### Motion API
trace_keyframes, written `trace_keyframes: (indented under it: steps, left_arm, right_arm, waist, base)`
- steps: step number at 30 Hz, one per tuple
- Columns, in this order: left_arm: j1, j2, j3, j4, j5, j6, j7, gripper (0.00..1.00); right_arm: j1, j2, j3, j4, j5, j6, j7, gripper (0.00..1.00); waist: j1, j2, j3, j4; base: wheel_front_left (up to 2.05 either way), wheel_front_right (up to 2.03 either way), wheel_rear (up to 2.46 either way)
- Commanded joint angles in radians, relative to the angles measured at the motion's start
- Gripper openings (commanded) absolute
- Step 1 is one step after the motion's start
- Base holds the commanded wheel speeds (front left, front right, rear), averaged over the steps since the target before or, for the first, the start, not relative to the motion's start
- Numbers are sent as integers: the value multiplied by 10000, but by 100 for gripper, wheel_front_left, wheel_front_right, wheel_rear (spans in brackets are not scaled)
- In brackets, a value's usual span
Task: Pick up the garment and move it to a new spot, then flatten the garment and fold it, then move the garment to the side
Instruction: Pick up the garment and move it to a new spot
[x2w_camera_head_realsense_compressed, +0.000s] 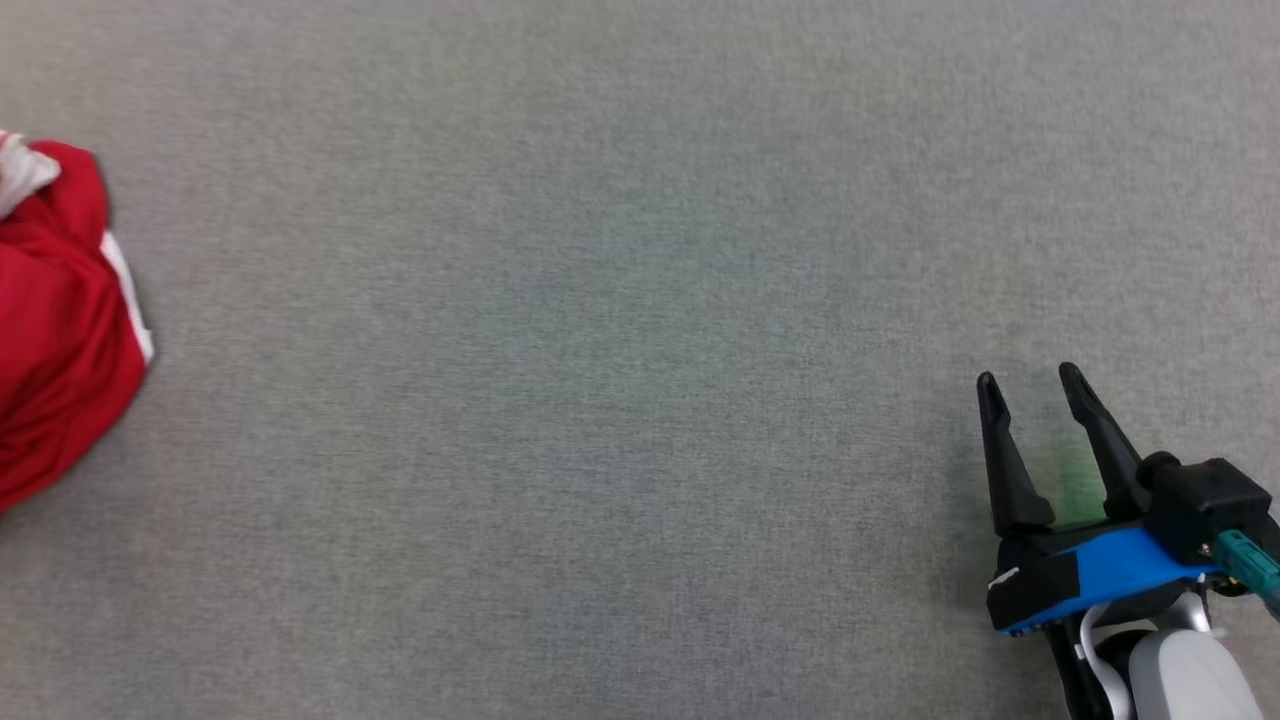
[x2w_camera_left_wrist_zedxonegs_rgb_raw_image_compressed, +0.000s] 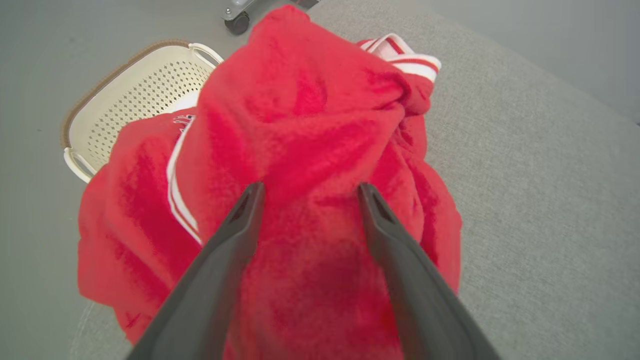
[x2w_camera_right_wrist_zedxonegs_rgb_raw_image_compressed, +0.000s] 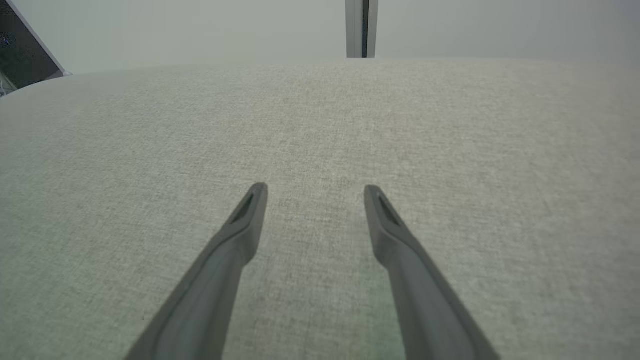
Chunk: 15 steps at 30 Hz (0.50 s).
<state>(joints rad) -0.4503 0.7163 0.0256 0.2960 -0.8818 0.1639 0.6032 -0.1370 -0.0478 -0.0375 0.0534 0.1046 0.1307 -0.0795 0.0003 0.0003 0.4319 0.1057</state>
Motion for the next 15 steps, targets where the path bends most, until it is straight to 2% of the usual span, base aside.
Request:
trace_keyframes:
  steps: [1, 6, 7, 8, 9, 15]
  left_arm:
    - [176, 79, 35, 128, 72, 42, 9, 100]
    - [390, 63, -67, 610, 20, 184, 274, 100]
    - [367, 48, -76, 627, -7, 181, 284, 65]
    - [332, 33, -75, 655, 2, 166, 215, 21]
    - [311, 8, -103, 701, 16, 134, 204, 0]
    - [55, 131, -242, 689, 122, -325, -56, 0]
  right_arm:
    - [-133, -46, -32, -86, -24, 1, -28, 100]
    - [-227, -43, -49, -64, 59, 1, -111, 100]
    - [-231, -44, -50, -24, 79, 1, -125, 100]
    - [-241, -44, -33, 23, 130, 1, -145, 100]
    - [-261, -43, -11, 66, 148, 1, -177, 100]
    - [-295, -47, 165, 416, 325, 1, -385, 100]
  waist:
    - [-3, -3, 144, -65]
    - [-3, -3, 369, -174]
    - [-3, -3, 363, -169]
    - [-3, -3, 340, -161]
    - [-3, -3, 295, -143]
    - [-3, -3, -222, 6]
  base:
    - [0, 0, 0]
    - [0, 0, 0]
    - [0, 0, 0]
    - [0, 0, 0]
    - [0, 0, 0]
    - [0, 0, 0]
